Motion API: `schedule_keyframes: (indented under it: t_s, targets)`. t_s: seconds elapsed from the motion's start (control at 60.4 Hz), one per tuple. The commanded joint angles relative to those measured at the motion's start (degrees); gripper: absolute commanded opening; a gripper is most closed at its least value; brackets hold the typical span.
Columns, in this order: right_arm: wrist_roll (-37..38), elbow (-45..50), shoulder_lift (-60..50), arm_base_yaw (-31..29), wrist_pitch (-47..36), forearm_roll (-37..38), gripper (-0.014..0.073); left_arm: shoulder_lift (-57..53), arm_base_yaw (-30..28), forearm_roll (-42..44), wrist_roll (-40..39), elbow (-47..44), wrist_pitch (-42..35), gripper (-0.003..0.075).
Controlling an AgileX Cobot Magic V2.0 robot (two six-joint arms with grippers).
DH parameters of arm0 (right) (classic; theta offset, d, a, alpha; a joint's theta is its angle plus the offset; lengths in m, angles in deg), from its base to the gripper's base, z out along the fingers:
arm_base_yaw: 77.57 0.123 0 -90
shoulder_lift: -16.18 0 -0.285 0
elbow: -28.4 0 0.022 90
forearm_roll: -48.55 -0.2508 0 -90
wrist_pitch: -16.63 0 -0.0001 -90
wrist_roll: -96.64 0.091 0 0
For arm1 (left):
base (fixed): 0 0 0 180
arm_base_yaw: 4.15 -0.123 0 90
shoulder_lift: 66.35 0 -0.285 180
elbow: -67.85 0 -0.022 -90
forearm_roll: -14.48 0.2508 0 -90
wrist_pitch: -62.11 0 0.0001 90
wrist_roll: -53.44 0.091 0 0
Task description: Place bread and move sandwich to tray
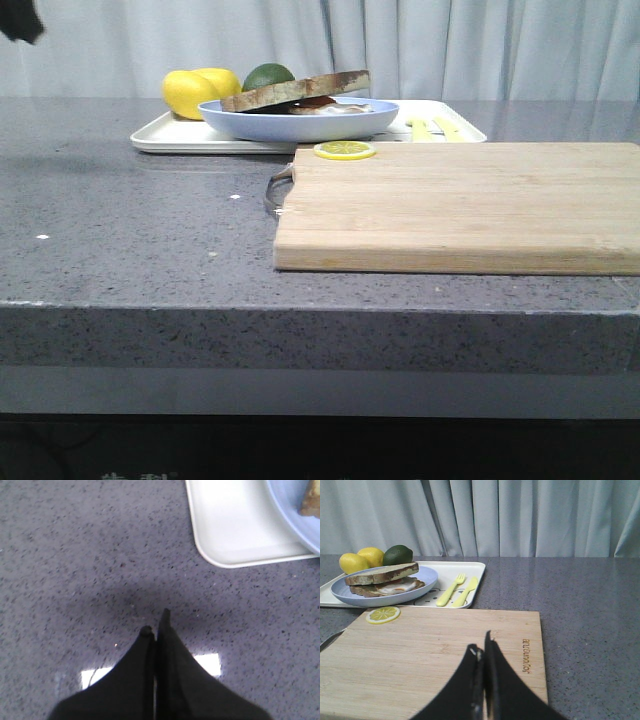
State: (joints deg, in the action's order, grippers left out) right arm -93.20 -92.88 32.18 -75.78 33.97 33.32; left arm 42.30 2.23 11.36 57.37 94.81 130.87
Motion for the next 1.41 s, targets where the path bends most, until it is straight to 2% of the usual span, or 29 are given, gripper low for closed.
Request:
schedule_keyframes:
  t_s: [0.0,0.165,0.496,1.158,1.39]
  targets:
    - [-0.1,-1.5,0.5,-0.3,-4.4,-0.4,-0.0057,-8.2,-1.3,-0.7,-0.7,-5.5,-4.9,-0.002]
    - [-0.1,-1.5,0.5,-0.3,-4.4,-0.4,-0.0057,-17.7,-3.5,-0.7,-0.7,-17.9,-9.0,-0.002]
    - [-0.1,-1.5,0.5,-0.3,-4.4,-0.4,-0.0057,-40.1,-5.6,-0.9,-0.7,-40.7,-23.7,-0.002]
    - [-0.1,-1.5,0.5,-0.3,-4.4,-0.4,-0.0057,-82.8,-5.6,-2.6,-0.7,-67.7,-40.9,-0.002]
    - [-0.1,-1.5,0.5,-0.3,-4.4,-0.4,-0.0057,-92.1,-5.6,-3.1,-0.7,-74.0,-48.2,-0.002]
